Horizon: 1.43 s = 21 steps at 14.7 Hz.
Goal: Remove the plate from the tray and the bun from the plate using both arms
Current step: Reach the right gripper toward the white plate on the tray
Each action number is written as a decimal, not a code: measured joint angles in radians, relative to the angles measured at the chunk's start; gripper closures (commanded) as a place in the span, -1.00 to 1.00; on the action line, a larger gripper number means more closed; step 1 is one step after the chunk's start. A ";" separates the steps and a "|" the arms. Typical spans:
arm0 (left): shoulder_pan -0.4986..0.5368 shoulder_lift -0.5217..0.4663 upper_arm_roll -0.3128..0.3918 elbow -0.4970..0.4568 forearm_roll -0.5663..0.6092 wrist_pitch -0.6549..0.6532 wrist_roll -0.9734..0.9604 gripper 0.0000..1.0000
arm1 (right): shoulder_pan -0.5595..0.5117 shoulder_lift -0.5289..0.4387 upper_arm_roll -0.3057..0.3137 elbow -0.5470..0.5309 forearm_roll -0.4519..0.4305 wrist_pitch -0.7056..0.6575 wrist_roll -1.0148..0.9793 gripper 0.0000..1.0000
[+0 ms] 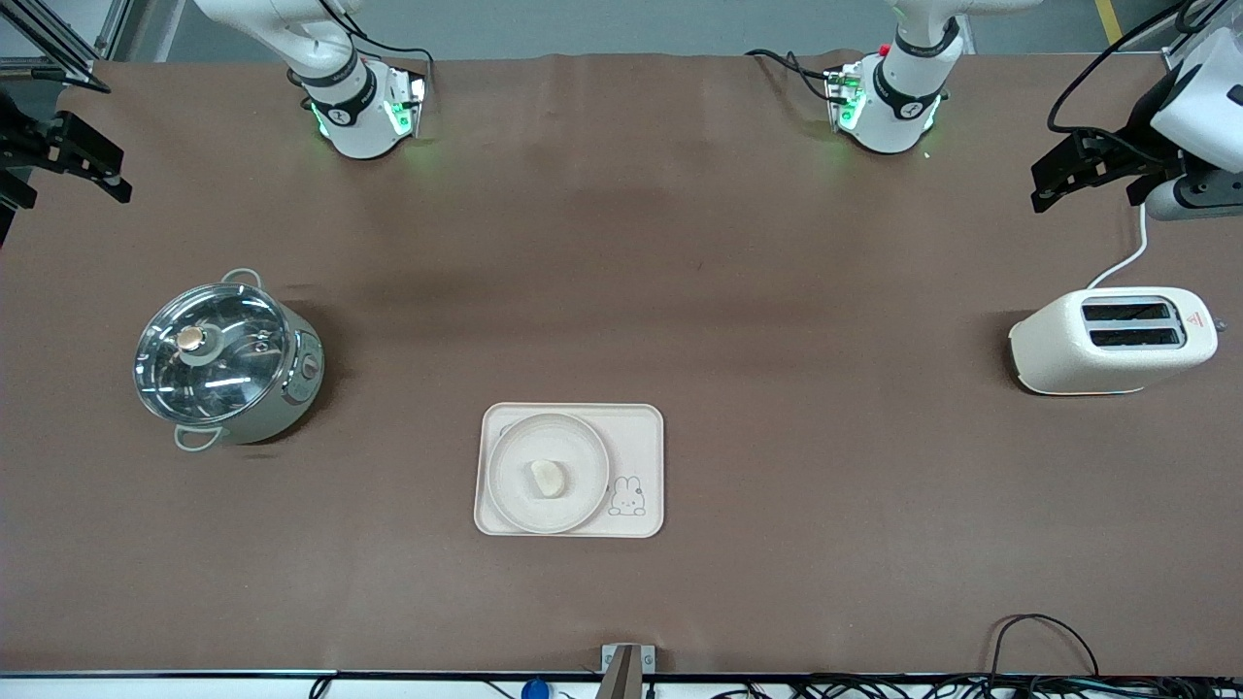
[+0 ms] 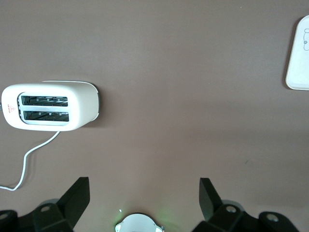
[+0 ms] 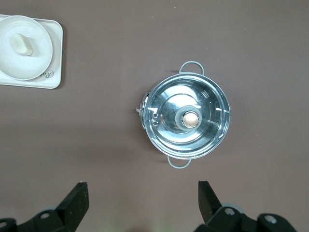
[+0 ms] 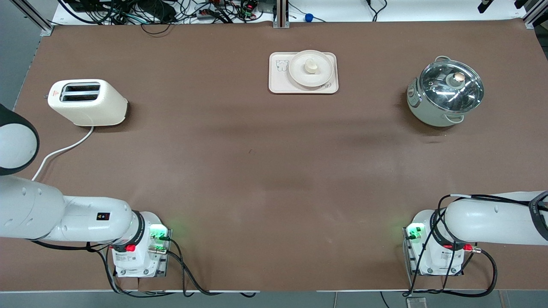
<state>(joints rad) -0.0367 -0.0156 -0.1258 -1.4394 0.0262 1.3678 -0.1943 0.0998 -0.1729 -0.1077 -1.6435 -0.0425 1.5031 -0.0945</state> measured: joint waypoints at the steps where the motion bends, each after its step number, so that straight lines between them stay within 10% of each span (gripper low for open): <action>1: 0.000 0.000 0.000 0.000 0.000 0.000 0.000 -1.00 | 0.003 0.000 0.000 0.000 0.000 0.001 0.000 -1.00; 21: 0.007 0.020 0.001 0.028 0.000 0.001 -0.002 -1.00 | 0.027 0.127 0.000 -0.103 0.159 0.213 0.001 -1.00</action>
<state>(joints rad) -0.0294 0.0040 -0.1250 -1.4110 0.0262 1.3685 -0.1963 0.1269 -0.0463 -0.1079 -1.7462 0.1164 1.7158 -0.0934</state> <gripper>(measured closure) 0.000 0.000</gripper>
